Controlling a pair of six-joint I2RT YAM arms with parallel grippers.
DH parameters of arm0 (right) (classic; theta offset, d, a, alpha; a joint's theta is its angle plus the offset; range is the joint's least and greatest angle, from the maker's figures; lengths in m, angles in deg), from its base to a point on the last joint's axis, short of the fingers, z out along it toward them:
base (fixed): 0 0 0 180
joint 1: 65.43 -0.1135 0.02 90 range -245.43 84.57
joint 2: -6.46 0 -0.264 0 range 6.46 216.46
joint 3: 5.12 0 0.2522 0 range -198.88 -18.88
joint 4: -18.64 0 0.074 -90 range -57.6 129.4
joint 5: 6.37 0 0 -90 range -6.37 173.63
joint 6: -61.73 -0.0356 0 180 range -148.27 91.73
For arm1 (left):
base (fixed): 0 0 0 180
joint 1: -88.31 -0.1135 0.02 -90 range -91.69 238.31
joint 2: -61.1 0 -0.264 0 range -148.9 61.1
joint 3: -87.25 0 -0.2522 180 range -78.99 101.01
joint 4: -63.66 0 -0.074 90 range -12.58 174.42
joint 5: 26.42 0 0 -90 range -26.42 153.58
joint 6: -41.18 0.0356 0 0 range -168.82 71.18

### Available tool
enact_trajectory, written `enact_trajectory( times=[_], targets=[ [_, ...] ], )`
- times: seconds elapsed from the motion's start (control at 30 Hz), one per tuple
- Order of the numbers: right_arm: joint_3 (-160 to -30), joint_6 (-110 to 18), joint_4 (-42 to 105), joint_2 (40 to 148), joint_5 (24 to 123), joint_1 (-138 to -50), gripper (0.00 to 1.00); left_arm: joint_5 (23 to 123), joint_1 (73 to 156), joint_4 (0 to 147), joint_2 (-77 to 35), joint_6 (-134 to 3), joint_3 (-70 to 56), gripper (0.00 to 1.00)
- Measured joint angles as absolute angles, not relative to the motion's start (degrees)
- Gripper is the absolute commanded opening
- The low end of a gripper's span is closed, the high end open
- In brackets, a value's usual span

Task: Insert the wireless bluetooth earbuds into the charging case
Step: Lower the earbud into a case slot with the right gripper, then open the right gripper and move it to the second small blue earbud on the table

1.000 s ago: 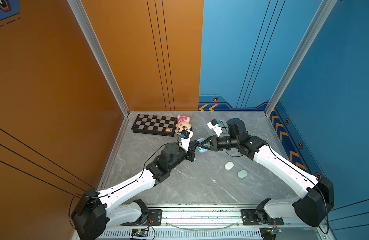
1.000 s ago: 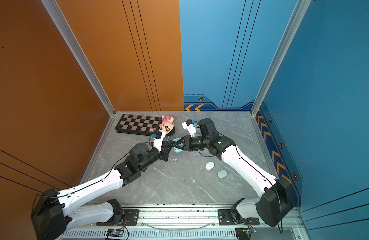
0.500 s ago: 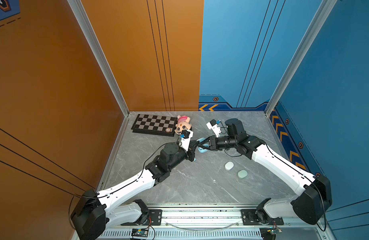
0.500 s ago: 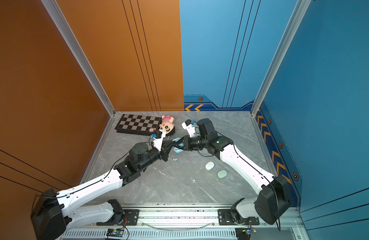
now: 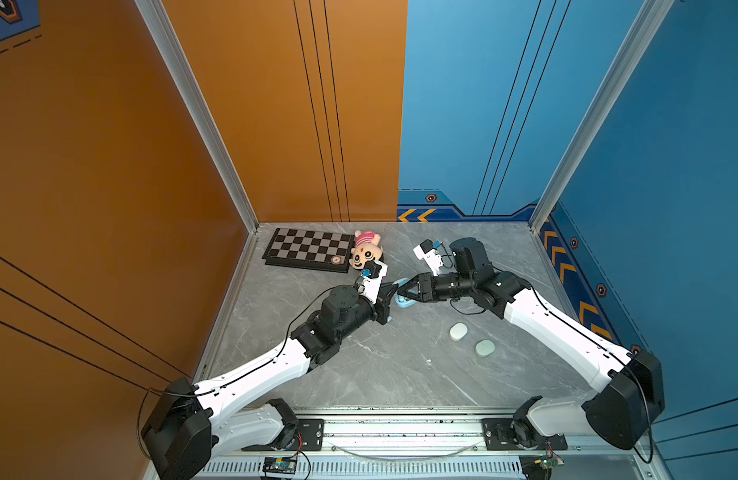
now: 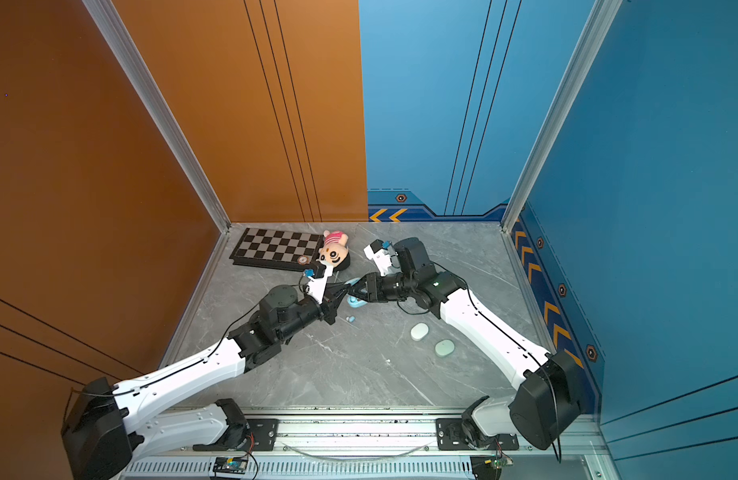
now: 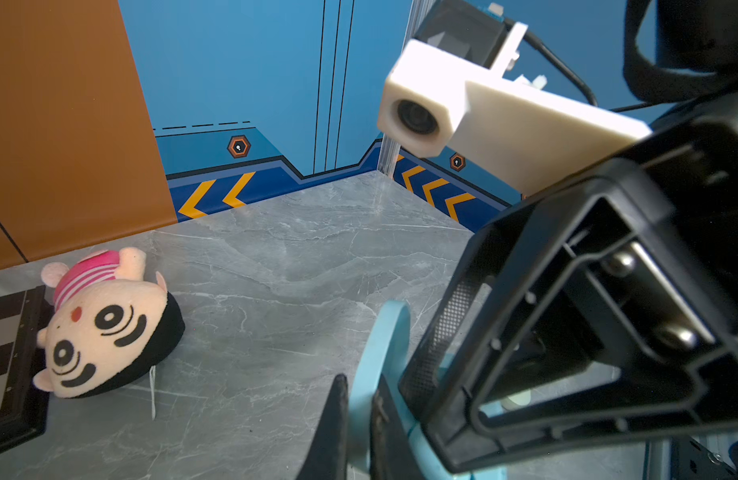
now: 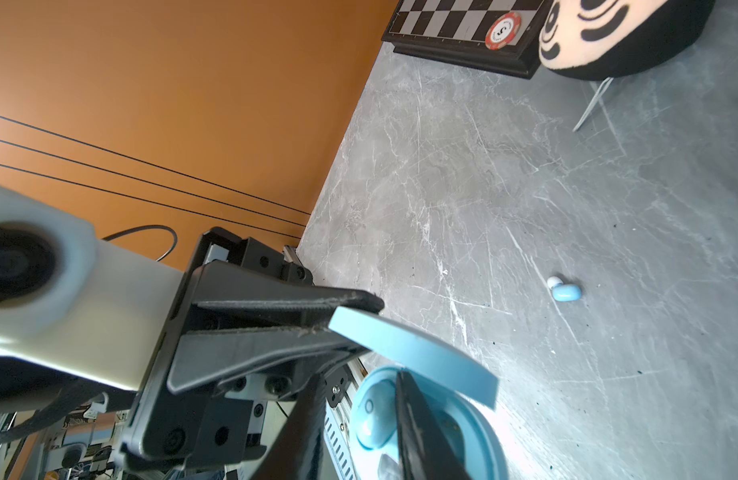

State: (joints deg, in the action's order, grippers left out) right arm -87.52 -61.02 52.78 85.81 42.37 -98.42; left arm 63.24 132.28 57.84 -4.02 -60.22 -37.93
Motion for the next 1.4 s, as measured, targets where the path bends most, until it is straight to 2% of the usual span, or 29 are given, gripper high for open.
enact_trajectory(
  times=[0.33,0.47,0.63,0.8,1.07,1.4],
  targets=[
    [-93.0,-61.1,55.6,84.3,44.9,-97.6,0.38,61.8,132.1,57.6,-3.0,-58.6,-37.9,0.0],
    [-95.1,-62.5,55.5,81.0,48.3,-96.0,0.34,57.3,131.6,58.8,-0.3,-56.9,-38.1,0.0],
    [-95.3,-64.2,57.7,80.3,55.7,-93.8,0.35,49.0,130.5,63.4,5.8,-53.6,-39.1,0.0],
    [-96.6,-62.9,66.2,87.6,63.3,-94.3,0.4,45.6,125.7,71.0,13.4,-51.1,-39.2,0.0],
    [-100.1,-61.1,74.0,103.6,69.1,-99.5,0.43,57.8,111.8,80.7,20.5,-56.4,-42.1,0.0],
    [-103.3,-74.1,74.6,116.7,72.3,-105.3,0.45,63.4,110.4,81.1,23.5,-62.7,-49.9,0.0]
  ],
)
